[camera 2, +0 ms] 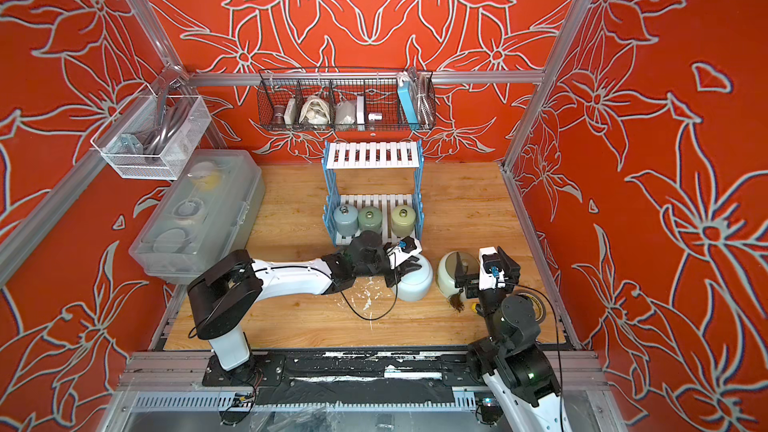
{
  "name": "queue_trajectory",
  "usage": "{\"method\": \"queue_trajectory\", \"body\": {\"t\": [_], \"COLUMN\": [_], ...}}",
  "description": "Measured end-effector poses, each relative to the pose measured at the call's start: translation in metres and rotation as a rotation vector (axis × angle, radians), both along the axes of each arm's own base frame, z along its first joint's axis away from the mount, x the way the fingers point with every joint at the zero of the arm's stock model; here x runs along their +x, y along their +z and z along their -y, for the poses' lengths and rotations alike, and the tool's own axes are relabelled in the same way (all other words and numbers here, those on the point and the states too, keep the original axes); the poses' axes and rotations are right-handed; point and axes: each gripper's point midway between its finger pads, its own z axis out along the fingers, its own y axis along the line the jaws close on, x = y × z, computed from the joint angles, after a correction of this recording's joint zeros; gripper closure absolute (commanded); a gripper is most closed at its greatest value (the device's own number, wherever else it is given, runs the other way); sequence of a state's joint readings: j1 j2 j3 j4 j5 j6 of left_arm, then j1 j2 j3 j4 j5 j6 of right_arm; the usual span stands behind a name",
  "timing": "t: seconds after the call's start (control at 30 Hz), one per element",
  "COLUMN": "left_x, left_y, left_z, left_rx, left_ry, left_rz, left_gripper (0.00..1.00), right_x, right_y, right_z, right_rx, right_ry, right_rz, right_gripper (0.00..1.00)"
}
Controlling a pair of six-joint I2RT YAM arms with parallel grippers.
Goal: Remove the tea canisters from the shelf
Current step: Place the tea canister at the center of the board.
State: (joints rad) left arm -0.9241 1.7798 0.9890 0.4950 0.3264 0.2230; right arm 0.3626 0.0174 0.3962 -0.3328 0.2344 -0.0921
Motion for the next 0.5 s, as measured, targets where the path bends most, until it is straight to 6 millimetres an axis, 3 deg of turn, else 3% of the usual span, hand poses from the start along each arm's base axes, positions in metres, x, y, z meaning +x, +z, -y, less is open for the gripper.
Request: {"method": "queue_trajectory", "body": {"t": [0.5], "left_x": [-0.0044], "left_y": [0.0000], "left_z": [-0.0012], "left_rx": [-0.012], "left_ry": [0.005], "left_rz": [-0.023], "left_gripper": [1.00], "right_x": [0.0002], "right_y": [0.0000], "right_z": [0.0017], "right_rx": [0.000], "right_ry": [-0.008], "right_rz": [0.000], "right_gripper": [0.01]}}
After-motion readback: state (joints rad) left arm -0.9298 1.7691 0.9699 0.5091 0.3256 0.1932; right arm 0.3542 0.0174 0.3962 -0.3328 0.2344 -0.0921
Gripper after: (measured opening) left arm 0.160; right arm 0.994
